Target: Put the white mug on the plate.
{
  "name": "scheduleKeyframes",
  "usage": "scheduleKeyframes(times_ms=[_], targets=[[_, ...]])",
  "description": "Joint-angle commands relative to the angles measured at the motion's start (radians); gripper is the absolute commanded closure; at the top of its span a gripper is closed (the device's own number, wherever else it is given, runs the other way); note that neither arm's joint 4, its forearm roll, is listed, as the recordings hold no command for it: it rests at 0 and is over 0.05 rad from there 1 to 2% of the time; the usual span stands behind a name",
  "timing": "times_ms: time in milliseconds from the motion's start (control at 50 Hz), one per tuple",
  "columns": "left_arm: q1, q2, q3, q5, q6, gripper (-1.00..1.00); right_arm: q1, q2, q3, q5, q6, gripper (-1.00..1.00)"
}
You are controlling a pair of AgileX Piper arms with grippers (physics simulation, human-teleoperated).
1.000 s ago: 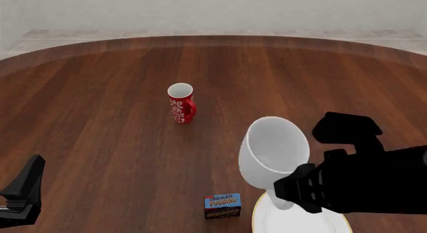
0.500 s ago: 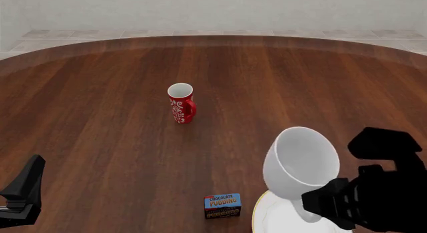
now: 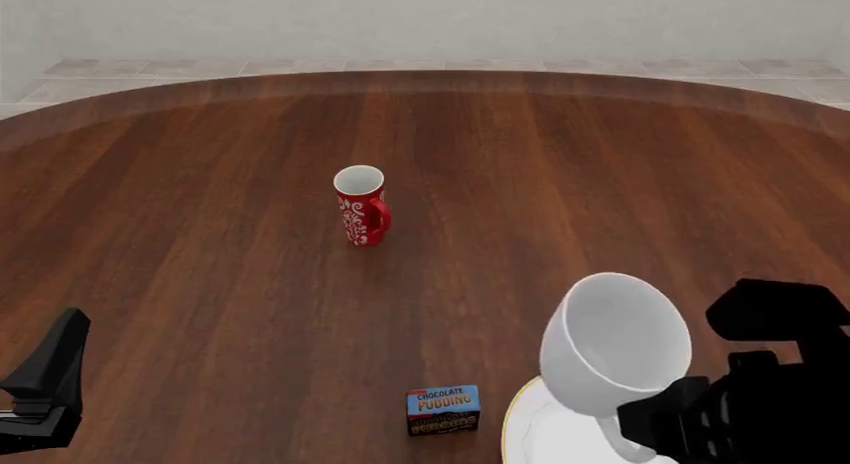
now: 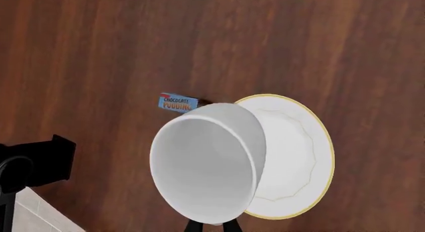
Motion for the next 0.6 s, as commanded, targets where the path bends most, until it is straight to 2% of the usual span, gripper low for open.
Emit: scheduleKeyframes(times_ms=[20,600], targets=[[-0.001,0.002,0.001,-0.002,0.000,-1.00,-0.002,-0.007,0.017,-0.004,0.009,1.00],[-0.001,0.002,0.001,-0.002,0.000,-1.00,-0.013,-0.030,0.083,-0.009,0.008,1.00]])
